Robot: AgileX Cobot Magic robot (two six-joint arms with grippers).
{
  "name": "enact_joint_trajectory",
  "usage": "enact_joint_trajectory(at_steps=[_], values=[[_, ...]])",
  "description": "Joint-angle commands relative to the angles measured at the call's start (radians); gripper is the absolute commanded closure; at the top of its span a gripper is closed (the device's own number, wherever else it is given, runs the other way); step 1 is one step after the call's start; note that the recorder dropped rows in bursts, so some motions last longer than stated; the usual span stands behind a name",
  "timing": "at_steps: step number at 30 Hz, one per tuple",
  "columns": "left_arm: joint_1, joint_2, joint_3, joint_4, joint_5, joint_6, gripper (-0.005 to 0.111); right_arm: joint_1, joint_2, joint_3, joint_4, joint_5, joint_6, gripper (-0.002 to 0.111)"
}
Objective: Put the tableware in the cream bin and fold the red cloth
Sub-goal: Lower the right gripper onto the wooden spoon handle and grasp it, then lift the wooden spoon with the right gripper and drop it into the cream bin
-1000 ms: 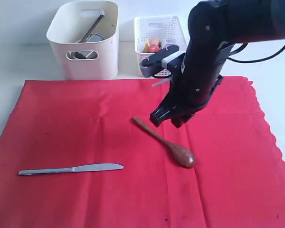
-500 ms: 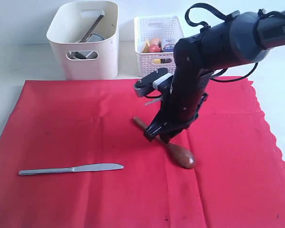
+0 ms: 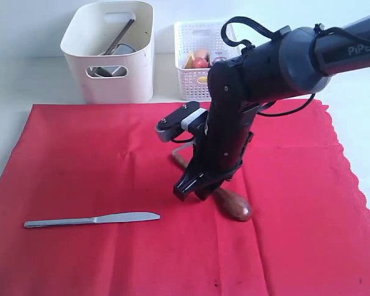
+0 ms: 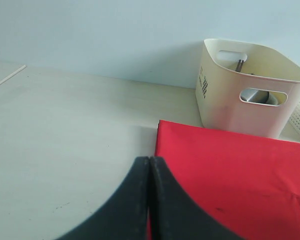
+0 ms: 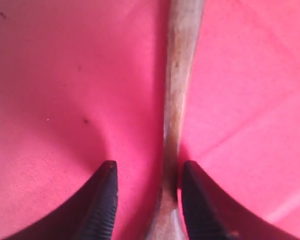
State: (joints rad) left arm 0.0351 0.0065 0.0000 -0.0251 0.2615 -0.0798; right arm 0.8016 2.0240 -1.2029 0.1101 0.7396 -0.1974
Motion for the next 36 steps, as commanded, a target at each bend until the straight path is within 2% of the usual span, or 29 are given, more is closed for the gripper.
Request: enact_joint_trajectory(at_steps=[1, 5, 7, 12, 24, 36], values=[[0.002, -0.007, 0.000, -0.003, -0.004, -0.004, 0.105, 0.001, -0.002, 0.001, -0.063, 0.014, 0.052, 0.081], [0.002, -0.007, 0.000, -0.003, -0.004, -0.004, 0.105, 0.001, -0.002, 0.001, -0.092, 0.048, 0.090, 0.102], [0.002, -0.007, 0.000, -0.003, -0.004, -0.004, 0.105, 0.001, -0.002, 0.001, -0.092, 0.059, 0.095, 0.108], [0.002, -0.007, 0.000, -0.003, -0.004, -0.004, 0.105, 0.001, -0.060, -0.001, -0.086, 0.077, 0.095, 0.108], [0.002, -0.007, 0.000, -0.003, -0.004, -0.004, 0.105, 0.001, -0.357, -0.003, -0.084, 0.062, 0.095, 0.108], [0.002, -0.007, 0.000, -0.003, -0.004, -0.004, 0.105, 0.001, -0.402, -0.003, 0.047, -0.192, 0.032, 0.108]])
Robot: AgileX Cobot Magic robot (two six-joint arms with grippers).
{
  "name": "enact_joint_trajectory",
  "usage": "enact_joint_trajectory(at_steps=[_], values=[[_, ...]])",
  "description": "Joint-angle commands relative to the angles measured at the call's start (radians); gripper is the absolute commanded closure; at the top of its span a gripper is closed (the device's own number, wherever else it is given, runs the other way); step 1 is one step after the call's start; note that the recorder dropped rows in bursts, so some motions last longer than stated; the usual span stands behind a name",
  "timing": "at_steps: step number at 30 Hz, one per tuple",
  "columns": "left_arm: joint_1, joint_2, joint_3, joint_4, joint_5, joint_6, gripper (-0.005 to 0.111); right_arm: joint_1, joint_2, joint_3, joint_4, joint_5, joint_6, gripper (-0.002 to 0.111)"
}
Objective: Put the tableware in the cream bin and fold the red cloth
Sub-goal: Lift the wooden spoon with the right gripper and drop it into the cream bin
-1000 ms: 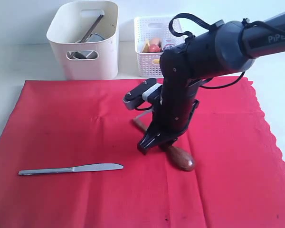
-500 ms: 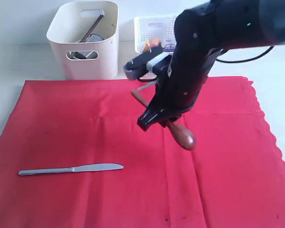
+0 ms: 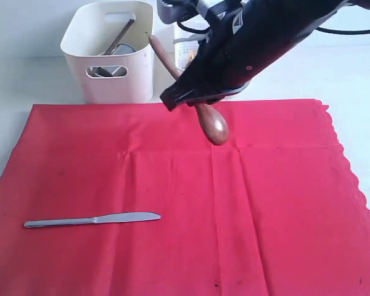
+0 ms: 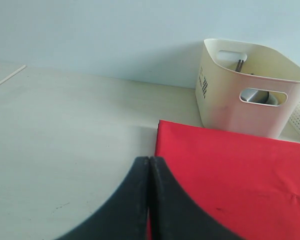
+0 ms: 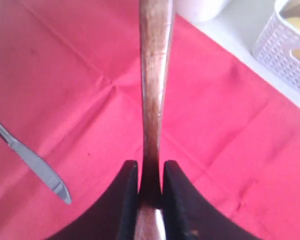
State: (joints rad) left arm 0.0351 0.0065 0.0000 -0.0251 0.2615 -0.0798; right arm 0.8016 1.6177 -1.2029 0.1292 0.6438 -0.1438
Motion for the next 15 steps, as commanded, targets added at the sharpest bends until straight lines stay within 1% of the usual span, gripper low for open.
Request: enact_joint_trajectory(at_steps=[1, 7, 13, 15], values=[[0.002, -0.007, 0.000, -0.003, -0.004, -0.004, 0.105, 0.001, 0.007, -0.003, 0.028, -0.124, -0.022, 0.108], [0.002, -0.007, 0.000, -0.003, -0.004, -0.004, 0.105, 0.001, 0.025, -0.003, 0.028, -0.279, -0.040, 0.108], [0.002, -0.007, 0.000, -0.003, -0.004, -0.004, 0.105, 0.001, 0.032, -0.004, 0.028, -0.557, -0.061, 0.108], [0.002, -0.007, 0.000, -0.003, -0.004, -0.004, 0.105, 0.001, 0.055, -0.042, 0.028, -0.594, -0.066, 0.108]])
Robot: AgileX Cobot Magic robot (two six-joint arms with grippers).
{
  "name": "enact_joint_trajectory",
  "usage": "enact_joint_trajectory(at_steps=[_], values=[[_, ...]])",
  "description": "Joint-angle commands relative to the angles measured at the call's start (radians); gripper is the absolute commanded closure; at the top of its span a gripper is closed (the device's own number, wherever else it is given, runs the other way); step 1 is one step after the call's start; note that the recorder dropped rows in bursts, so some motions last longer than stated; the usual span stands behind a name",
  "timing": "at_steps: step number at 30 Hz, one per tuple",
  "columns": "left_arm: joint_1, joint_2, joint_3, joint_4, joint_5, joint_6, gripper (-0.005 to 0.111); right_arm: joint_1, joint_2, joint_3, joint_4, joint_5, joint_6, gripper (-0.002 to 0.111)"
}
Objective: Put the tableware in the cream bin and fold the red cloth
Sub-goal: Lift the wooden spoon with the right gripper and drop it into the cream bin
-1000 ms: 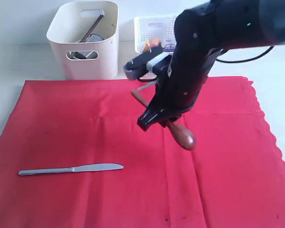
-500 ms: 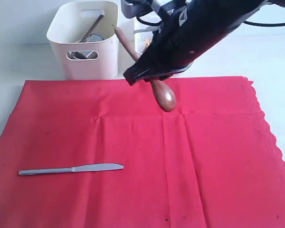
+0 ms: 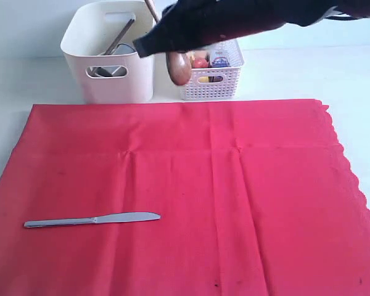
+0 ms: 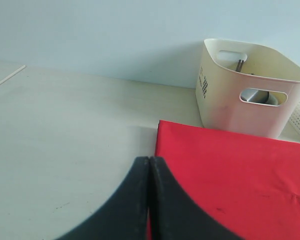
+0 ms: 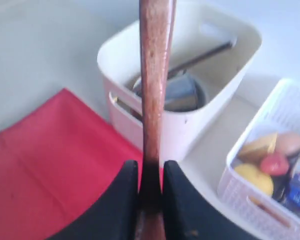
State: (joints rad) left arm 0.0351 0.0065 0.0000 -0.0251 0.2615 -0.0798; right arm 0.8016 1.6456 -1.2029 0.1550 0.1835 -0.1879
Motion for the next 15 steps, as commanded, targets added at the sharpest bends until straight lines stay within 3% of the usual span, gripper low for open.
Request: enact_joint_trajectory(at_steps=[1, 15], values=[[0.002, -0.007, 0.000, -0.003, -0.004, -0.004, 0.105, 0.001, 0.047, -0.075, 0.002, -0.133, -0.022, 0.108], [0.002, -0.007, 0.000, -0.003, -0.004, -0.004, 0.105, 0.001, 0.550, -0.666, 0.002, -0.216, -0.022, 0.108]])
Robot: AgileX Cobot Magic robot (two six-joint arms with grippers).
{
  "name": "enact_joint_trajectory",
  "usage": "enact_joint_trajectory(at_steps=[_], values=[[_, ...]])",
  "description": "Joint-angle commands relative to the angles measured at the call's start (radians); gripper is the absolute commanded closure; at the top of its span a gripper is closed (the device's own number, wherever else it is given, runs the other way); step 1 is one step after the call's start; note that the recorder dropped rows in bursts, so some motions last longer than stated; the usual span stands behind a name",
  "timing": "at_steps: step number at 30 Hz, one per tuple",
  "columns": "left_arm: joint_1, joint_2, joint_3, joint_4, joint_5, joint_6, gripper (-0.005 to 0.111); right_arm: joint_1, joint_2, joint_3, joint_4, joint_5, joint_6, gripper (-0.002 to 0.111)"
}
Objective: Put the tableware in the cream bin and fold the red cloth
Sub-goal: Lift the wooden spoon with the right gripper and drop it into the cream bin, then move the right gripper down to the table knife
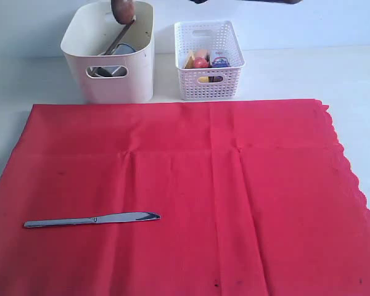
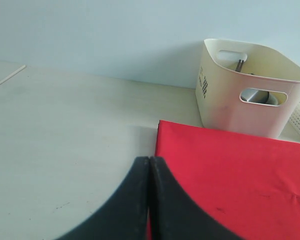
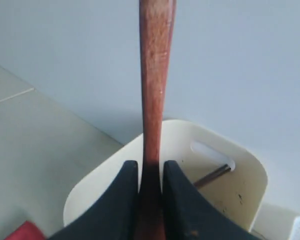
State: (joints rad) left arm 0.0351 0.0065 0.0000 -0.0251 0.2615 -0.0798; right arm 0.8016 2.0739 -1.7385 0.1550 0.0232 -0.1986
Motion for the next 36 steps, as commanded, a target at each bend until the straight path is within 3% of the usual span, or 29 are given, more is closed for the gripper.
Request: enact_joint_trajectory(at_steps=[1, 6, 13, 17, 24, 28, 36], values=[[0.002, -0.007, 0.000, -0.003, -0.004, -0.004, 0.105, 0.001, 0.149, -0.157, 0.002, -0.068, -0.011, 0.108], [0.002, -0.007, 0.000, -0.003, -0.004, -0.004, 0.105, 0.001, 0.291, -0.262, 0.000, -0.169, -0.013, 0.108], [0.002, -0.007, 0.000, -0.003, -0.004, -0.004, 0.105, 0.001, 0.386, -0.272, 0.002, -0.315, -0.034, 0.107], [0.002, -0.007, 0.000, -0.003, -0.004, -0.004, 0.105, 0.001, 0.396, -0.272, 0.007, -0.314, -0.046, 0.092], [0.002, -0.007, 0.000, -0.003, -0.004, -0.004, 0.105, 0.001, 0.393, -0.272, 0.025, -0.295, -0.046, 0.051], [0.002, -0.007, 0.000, -0.003, -0.004, -0.004, 0.105, 0.001, 0.356, -0.272, 0.059, -0.177, -0.046, 0.038], [0.002, -0.007, 0.000, -0.003, -0.004, -0.004, 0.105, -0.002, 0.168, -0.272, 0.040, 0.264, -0.046, 0.044]])
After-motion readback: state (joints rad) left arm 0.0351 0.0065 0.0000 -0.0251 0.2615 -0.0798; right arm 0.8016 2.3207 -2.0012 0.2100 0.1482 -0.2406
